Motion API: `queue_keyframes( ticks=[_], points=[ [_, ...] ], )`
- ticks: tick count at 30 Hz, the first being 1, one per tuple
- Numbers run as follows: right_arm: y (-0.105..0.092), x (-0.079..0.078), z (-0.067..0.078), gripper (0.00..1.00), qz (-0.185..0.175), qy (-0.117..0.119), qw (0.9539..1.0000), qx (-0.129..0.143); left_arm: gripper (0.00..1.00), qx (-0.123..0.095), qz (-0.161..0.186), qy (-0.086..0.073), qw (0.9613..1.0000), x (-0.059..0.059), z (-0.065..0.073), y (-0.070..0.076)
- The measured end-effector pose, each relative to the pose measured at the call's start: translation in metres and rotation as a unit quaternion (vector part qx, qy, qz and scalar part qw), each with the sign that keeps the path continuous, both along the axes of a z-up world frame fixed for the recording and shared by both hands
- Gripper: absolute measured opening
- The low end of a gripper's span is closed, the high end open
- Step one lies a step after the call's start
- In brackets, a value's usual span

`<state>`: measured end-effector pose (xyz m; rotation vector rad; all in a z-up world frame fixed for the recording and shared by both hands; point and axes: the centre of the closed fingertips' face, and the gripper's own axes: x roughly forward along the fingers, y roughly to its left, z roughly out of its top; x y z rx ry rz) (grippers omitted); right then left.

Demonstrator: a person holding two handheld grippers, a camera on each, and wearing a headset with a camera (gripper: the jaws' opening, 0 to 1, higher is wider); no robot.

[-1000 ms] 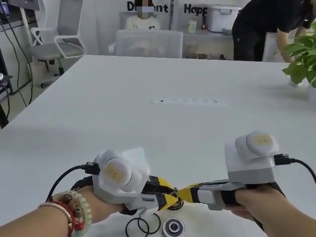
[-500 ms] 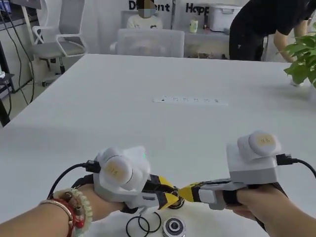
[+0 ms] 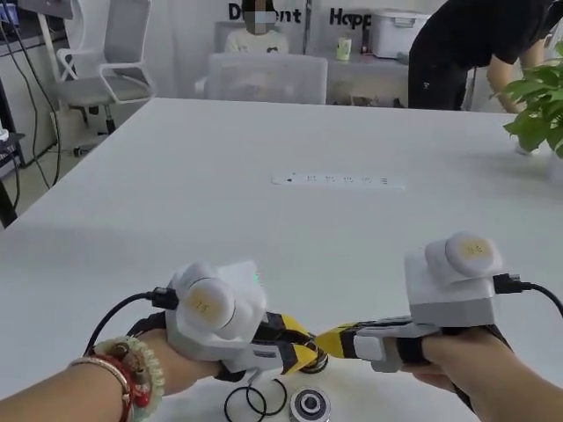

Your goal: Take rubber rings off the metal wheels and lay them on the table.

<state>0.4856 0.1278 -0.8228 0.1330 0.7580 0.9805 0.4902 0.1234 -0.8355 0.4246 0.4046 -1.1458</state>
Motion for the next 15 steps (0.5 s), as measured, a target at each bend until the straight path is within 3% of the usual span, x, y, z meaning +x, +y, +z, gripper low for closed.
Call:
queue_keyframes(
  ticks=[7, 13, 15],
  points=[
    [-0.0025, 0.0016, -0.0034, 0.00, -0.007, 0.002, 0.9999, -0.007, 0.06, 0.001, 0.002, -0.001, 1.0000, 0.0001, 0.0001, -0.0008],
    [-0.0039, 0.0012, -0.0049, 0.00, -0.008, 0.009, 0.9999, -0.009, 0.06, 0.001, 0.020, 0.031, 0.9993, 0.0027, 0.0011, -0.0014],
    [-0.0043, 0.0014, -0.0046, 0.00, -0.010, 0.010, 0.9999, -0.008, 0.06, 0.004, 0.021, 0.035, 0.9992, 0.0024, 0.0012, -0.0016]
  ],
)
